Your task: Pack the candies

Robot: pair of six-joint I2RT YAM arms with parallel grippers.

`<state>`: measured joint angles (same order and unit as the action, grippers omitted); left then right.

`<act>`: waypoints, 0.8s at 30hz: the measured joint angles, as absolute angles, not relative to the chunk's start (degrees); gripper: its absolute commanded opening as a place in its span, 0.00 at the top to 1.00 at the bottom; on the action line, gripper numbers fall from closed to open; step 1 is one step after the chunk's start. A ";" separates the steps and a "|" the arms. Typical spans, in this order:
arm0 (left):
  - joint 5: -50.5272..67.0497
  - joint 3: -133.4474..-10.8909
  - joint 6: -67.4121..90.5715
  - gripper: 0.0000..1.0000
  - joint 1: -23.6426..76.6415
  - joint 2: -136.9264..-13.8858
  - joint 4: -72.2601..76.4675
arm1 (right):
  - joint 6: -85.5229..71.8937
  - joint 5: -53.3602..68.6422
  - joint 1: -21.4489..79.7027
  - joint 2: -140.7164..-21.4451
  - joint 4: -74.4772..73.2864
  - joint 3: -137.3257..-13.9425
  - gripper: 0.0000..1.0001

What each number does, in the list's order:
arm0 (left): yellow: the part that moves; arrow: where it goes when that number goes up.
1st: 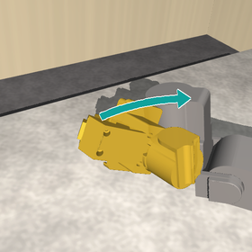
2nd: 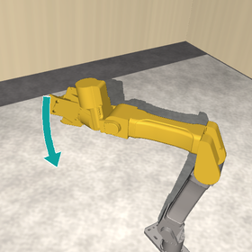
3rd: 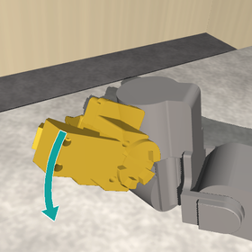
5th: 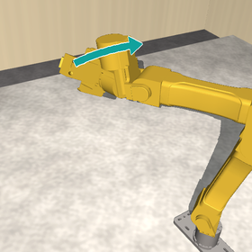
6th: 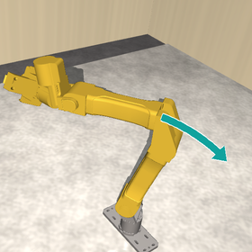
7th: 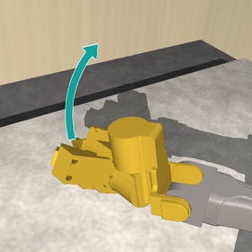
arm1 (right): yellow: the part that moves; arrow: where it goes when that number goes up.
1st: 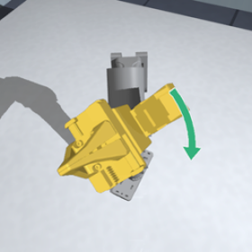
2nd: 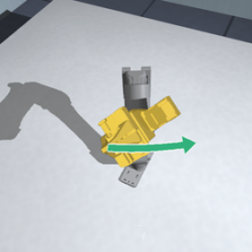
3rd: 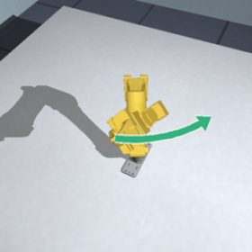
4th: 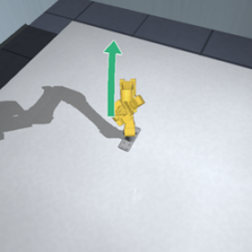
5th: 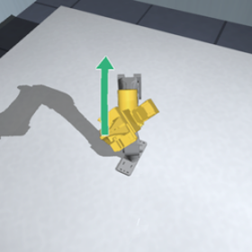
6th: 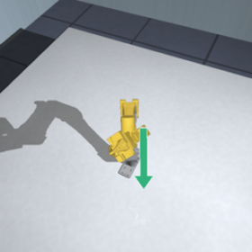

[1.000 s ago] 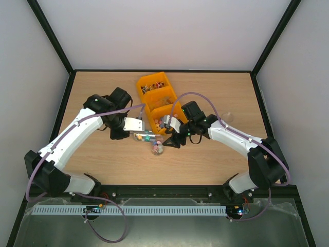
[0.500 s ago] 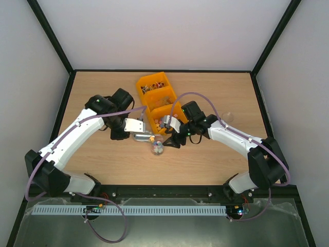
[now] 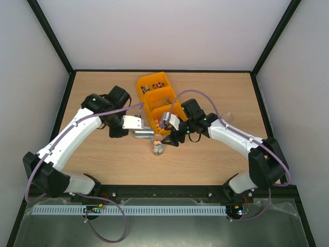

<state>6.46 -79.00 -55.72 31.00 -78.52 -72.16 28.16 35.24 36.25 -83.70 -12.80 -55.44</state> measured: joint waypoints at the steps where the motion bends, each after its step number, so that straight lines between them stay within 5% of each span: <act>1: 6.98 -79.02 -55.70 0.98 29.80 -78.32 -71.81 | 27.77 35.05 36.27 -83.70 -12.45 -55.92 0.19; 15: 17.10 -80.99 -44.29 0.98 17.37 -77.93 -58.13 | 19.68 27.66 35.94 -84.29 -7.90 -63.48 0.00; 24: 21.87 -73.65 -30.13 0.98 4.38 -76.47 -42.28 | 11.27 19.90 32.77 -84.29 -1.52 -64.34 0.01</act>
<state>21.87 -73.65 -30.13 4.38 -76.47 -42.28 11.27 19.90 32.77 -84.29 -1.52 -64.34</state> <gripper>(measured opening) 0.079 0.986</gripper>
